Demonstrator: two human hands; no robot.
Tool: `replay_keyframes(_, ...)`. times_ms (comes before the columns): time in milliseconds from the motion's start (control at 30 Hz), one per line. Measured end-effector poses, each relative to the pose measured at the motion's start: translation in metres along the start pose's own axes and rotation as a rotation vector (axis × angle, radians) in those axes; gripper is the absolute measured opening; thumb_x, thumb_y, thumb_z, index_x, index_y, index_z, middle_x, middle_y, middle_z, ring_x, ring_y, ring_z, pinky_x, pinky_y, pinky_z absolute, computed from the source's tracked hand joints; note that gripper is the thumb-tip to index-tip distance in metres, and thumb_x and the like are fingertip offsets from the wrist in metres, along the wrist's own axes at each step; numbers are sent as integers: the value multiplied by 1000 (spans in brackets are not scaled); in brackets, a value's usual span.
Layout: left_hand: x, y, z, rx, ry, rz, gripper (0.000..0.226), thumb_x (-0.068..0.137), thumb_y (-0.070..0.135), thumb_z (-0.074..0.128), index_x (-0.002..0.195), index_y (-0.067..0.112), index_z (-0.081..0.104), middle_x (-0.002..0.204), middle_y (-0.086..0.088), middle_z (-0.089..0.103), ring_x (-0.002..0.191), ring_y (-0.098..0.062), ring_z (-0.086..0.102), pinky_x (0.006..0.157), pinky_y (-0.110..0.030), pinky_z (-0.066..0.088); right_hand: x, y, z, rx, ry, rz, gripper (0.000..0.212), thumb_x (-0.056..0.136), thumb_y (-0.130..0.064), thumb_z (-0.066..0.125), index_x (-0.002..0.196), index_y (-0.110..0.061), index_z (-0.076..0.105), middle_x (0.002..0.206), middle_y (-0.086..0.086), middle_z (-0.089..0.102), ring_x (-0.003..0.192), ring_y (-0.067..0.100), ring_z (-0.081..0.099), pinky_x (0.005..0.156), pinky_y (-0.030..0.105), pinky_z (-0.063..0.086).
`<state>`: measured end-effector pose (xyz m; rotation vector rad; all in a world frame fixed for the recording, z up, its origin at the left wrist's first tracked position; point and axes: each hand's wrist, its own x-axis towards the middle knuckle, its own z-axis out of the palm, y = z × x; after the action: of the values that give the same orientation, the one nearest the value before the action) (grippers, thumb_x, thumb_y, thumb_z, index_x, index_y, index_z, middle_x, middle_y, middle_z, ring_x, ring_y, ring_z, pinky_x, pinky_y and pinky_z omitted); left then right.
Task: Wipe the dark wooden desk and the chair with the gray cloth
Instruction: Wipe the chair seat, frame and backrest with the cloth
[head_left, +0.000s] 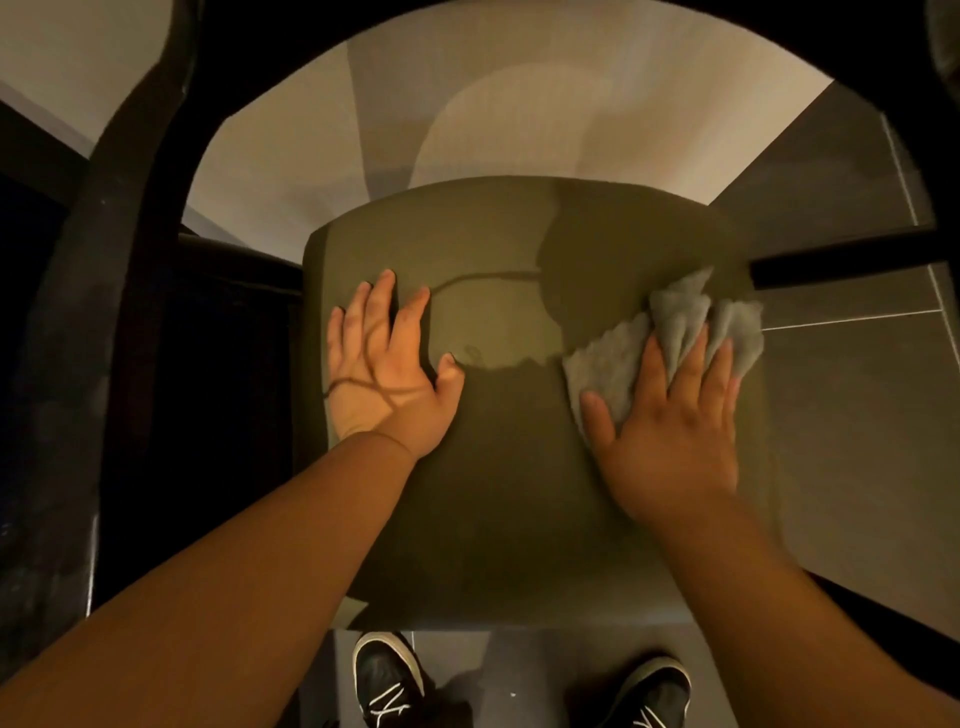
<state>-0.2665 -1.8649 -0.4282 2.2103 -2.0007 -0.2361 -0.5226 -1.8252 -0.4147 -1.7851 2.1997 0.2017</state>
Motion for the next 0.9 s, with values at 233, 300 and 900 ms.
replay_keyframes(233,2,0,2,-24,-25,0,75,87,50,51,158,28,39,172,-5,22,160,-27,13,131,-49,7,28,27,-11,43,-33,254,102,89,-85,13,167,-21,-3,171,24,-15,158,47,-10,128,56,-4)
replay_keyframes(300,1,-2,4,17,-8,12,75,88,51,49,158,27,38,172,-7,22,159,-28,15,130,-50,9,28,13,-5,58,-12,230,97,94,-76,13,168,-15,1,171,27,-11,158,49,-8,128,58,-4)
replay_keyframes(900,-85,4,-142,-249,-409,121,23,104,39,53,102,23,68,86,5,65,83,-21,63,72,-37,53,-98,-103,-37,572,-105,-334,46,113,-35,31,131,-14,68,131,12,70,123,35,63,96,32,44)
